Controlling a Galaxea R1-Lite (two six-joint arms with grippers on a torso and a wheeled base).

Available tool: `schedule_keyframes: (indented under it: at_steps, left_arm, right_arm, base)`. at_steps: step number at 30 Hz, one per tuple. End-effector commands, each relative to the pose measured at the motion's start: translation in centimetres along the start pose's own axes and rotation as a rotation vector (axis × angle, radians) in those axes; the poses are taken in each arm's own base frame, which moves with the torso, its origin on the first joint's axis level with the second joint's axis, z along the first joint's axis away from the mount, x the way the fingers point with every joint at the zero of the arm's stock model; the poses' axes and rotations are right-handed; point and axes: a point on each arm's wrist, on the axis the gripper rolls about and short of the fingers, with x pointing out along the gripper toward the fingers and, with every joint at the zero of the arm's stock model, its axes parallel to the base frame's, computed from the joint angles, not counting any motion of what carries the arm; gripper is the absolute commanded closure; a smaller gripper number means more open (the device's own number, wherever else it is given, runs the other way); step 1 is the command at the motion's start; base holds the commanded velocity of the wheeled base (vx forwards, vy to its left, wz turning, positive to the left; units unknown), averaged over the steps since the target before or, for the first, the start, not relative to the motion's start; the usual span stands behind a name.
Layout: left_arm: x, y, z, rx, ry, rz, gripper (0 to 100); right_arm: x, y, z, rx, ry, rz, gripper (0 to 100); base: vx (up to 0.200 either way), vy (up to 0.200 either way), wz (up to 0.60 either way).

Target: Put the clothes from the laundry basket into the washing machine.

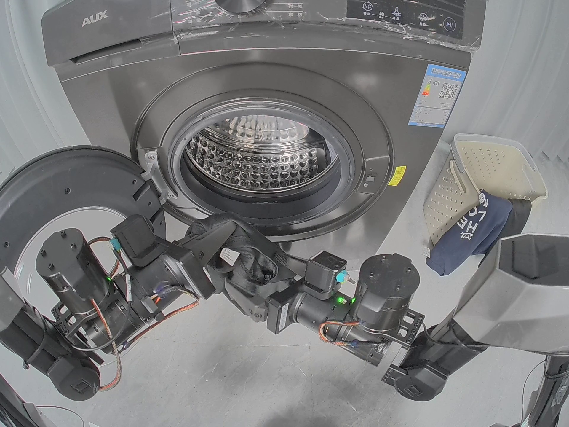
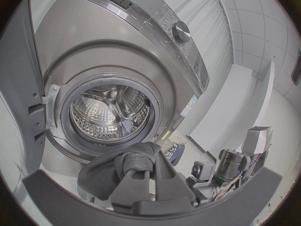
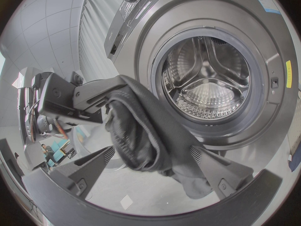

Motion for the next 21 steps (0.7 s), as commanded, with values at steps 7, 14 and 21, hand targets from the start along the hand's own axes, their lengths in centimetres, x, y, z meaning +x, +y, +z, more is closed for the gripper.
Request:
schedule_keyframes:
  at_steps: [7, 14, 21]
  left_arm:
    - [0.2, 0.2, -0.4, -0.020, 0.012, 0.009, 100]
    - [0.3, 0.5, -0.7, -0.021, 0.024, 0.020, 100]
    - [0.4, 0.7, -0.3, -0.017, 0.006, 0.028, 100]
  right_arm:
    - [0.7, -0.4, -0.2, -0.009, -0.030, -0.012, 100]
    - [-0.9, -0.1, 2.5, -0.008, -0.072, -0.013, 100]
    - [-2.3, -0.4, 2.3, -0.010, -0.035, -0.024, 100]
  base:
    - [0.000, 0.000, 0.00]
    - [0.000, 0.000, 0.00]
    - [0.000, 0.000, 0.00]
